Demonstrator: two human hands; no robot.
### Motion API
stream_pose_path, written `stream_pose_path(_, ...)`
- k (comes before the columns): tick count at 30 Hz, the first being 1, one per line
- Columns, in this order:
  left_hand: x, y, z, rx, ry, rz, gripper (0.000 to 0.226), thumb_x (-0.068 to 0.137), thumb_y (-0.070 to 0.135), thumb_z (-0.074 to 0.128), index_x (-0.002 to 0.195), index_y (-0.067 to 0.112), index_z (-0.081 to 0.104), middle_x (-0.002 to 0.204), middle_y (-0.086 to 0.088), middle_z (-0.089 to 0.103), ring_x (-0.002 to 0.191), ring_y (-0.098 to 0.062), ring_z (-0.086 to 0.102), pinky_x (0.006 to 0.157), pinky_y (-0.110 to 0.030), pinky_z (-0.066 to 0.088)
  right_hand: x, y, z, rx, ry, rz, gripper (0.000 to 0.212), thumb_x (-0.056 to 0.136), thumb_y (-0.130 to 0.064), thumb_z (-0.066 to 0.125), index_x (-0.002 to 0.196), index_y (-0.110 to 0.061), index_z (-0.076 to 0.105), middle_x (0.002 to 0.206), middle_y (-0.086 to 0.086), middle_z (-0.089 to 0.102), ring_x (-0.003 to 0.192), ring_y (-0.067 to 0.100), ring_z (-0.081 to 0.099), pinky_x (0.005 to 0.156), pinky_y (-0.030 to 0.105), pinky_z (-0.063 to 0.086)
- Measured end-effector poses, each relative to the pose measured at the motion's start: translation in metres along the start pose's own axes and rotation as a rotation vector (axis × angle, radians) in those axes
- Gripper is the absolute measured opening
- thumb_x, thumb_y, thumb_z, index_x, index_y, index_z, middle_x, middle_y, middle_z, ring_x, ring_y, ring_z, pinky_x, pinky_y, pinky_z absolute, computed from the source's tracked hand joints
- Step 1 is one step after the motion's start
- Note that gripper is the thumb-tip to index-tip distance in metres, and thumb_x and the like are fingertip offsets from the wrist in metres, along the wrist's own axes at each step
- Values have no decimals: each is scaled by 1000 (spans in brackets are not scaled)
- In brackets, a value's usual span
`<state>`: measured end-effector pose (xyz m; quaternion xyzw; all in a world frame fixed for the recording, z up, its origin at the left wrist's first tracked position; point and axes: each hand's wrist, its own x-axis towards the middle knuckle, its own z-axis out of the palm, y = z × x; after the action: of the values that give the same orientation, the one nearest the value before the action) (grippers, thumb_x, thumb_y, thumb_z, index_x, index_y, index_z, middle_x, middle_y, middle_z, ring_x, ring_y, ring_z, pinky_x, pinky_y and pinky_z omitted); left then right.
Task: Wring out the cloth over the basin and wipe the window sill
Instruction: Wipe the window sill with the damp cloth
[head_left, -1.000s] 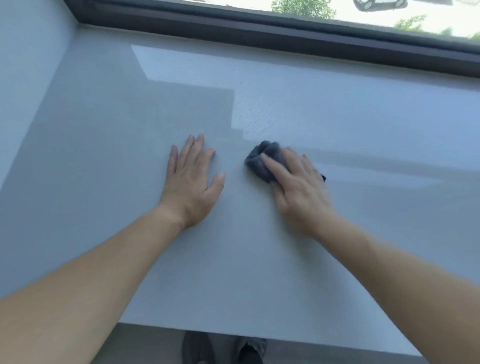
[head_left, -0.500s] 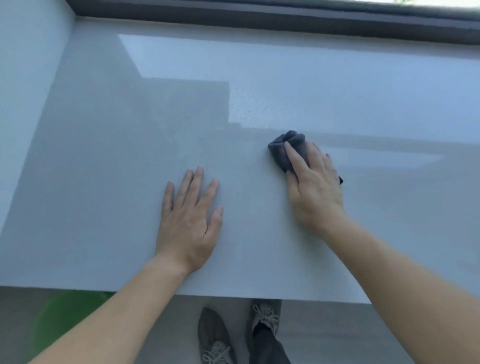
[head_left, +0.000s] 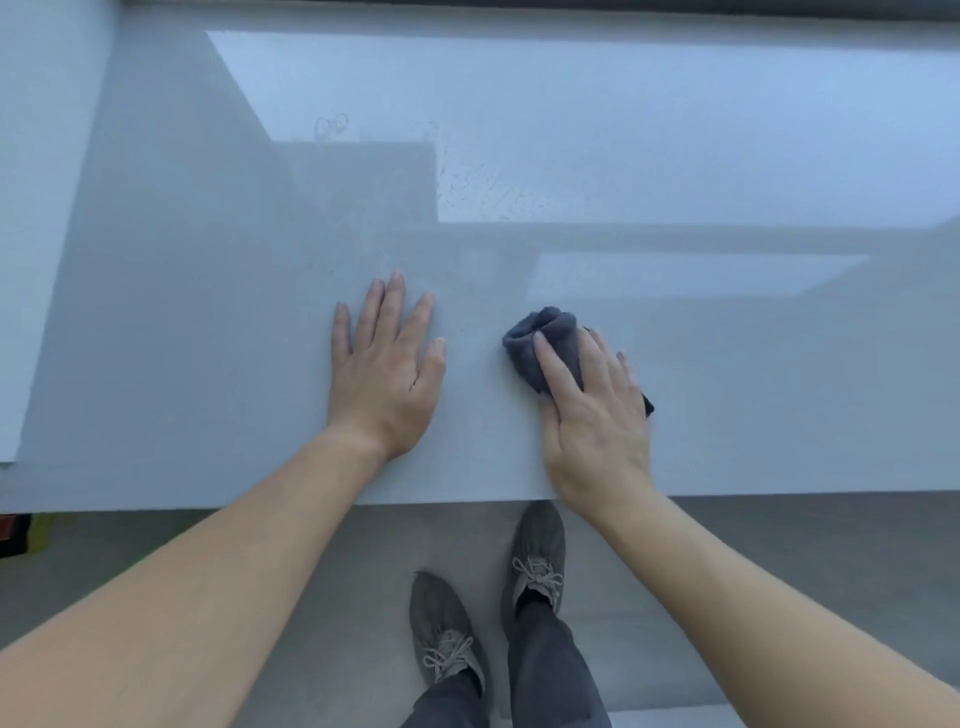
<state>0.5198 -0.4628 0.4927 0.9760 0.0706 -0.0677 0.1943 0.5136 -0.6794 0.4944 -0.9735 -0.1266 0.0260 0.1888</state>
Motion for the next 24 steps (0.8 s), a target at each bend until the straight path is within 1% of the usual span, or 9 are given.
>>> stream_pose_path(4, 0, 1, -1, -14, 14, -3, 73, 90, 54, 5, 156, 26, 22, 167, 1, 1, 152, -9, -9, 120, -41, -16, -56, -23, 8, -39, -121, -305, 65, 85, -17, 52, 147, -31, 42, 159, 9, 32, 148, 30, 24, 121, 49, 18)
stream_pose_path(7, 0, 3, -2, -27, 14, -17, 69, 93, 52, 11, 155, 23, 25, 167, -1, 3, 152, -11, -7, 121, -42, -14, -60, -4, -3, -69, -212, -446, 62, 88, -19, 48, 148, -32, 41, 159, 8, 31, 149, 28, 24, 122, 46, 18)
stream_pose_path(9, 0, 5, -3, 6, 14, -12, 70, 92, 51, 16, 154, 20, 28, 167, -5, 5, 153, -16, -5, 121, -43, -13, -46, 16, -8, -76, -174, -337, 60, 88, -21, 46, 147, -32, 42, 158, 7, 32, 147, 28, 27, 121, 48, 21)
stream_pose_path(12, -1, 13, -2, 45, 10, 49, 72, 91, 52, 17, 152, 16, 32, 166, -10, 8, 153, -21, -2, 122, -43, -10, -38, 36, -15, -19, 23, 36, 59, 90, -17, 47, 148, -28, 41, 156, 11, 33, 146, 32, 28, 121, 50, 19)
stream_pose_path(14, -2, 25, 4, 35, 19, 90, 71, 91, 51, 18, 151, 16, 33, 166, -11, 10, 153, -22, 0, 122, -42, -9, -51, 37, -12, -29, 34, 10, 59, 91, -17, 46, 149, -26, 40, 157, 12, 31, 147, 32, 25, 123, 47, 14)
stream_pose_path(17, 5, 50, 16, 29, 19, 124, 69, 92, 49, 20, 151, 15, 33, 165, -11, 10, 153, -23, 1, 122, -42, -9, -65, 49, -17, -61, -89, -279, 56, 92, -22, 46, 148, -29, 41, 158, 10, 32, 149, 29, 25, 122, 48, 19)
stream_pose_path(19, 16, 62, 19, 43, 38, 85, 65, 95, 47, 25, 151, 15, 32, 165, -12, 10, 153, -23, 0, 122, -41, -9, -49, 70, -28, -84, -167, -404, 56, 92, -23, 46, 147, -31, 41, 158, 9, 33, 148, 29, 27, 121, 48, 20)
stream_pose_path(21, 34, 69, 17, 53, 83, 10, 60, 99, 45, 31, 151, 16, 32, 165, -13, 11, 153, -25, 1, 122, -42, -8, -9, 95, -35, -95, -111, -313, 58, 89, -22, 46, 146, -30, 40, 154, 10, 35, 144, 31, 31, 118, 53, 23)
stream_pose_path(24, 61, 73, 13, 61, 82, -21, 58, 101, 43, 34, 153, 19, 28, 166, -11, 8, 153, -23, -3, 122, -42, -8, 51, 112, -41, -70, -9, 37, 56, 95, -25, 40, 151, -28, 33, 157, 10, 28, 146, 31, 24, 121, 53, 16)
